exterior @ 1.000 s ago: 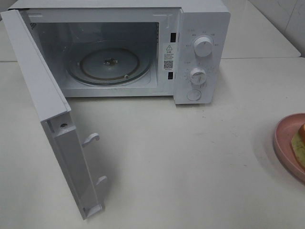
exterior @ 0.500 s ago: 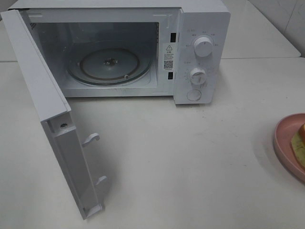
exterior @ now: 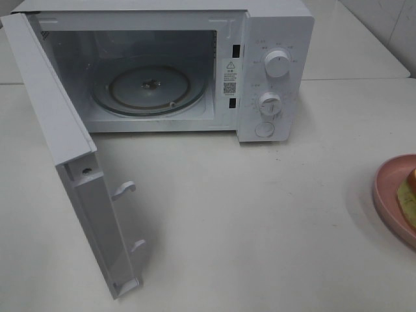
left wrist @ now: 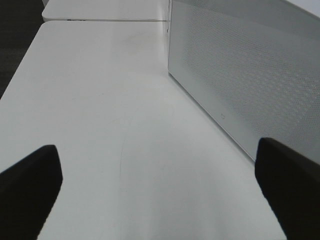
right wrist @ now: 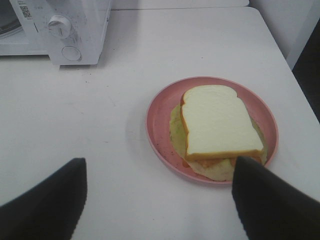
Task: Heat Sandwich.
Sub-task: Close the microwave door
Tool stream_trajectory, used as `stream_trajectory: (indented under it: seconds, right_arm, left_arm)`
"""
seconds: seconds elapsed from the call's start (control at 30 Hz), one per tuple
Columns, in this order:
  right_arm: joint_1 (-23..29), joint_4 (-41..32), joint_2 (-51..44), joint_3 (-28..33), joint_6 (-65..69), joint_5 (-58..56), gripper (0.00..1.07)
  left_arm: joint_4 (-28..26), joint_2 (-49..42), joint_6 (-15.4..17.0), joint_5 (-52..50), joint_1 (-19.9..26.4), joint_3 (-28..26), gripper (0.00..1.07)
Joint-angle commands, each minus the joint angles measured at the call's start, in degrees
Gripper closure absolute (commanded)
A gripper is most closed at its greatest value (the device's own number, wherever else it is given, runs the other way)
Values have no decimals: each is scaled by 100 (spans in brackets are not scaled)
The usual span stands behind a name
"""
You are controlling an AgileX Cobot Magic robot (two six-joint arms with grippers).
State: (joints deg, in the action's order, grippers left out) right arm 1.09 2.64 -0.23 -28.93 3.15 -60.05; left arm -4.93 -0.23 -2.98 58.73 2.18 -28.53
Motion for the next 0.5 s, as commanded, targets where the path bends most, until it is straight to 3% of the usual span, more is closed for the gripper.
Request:
stream_trajectory:
  seconds: [0.03,0.5]
  right_arm:
    - [-46,-29,-149,0,-40,57,31]
    - [-46,-29,-149,0,-40,57,31]
  left_arm:
    - [0,-155,40,17,-34,23,3]
    - [0,-155,40,17,-34,23,3]
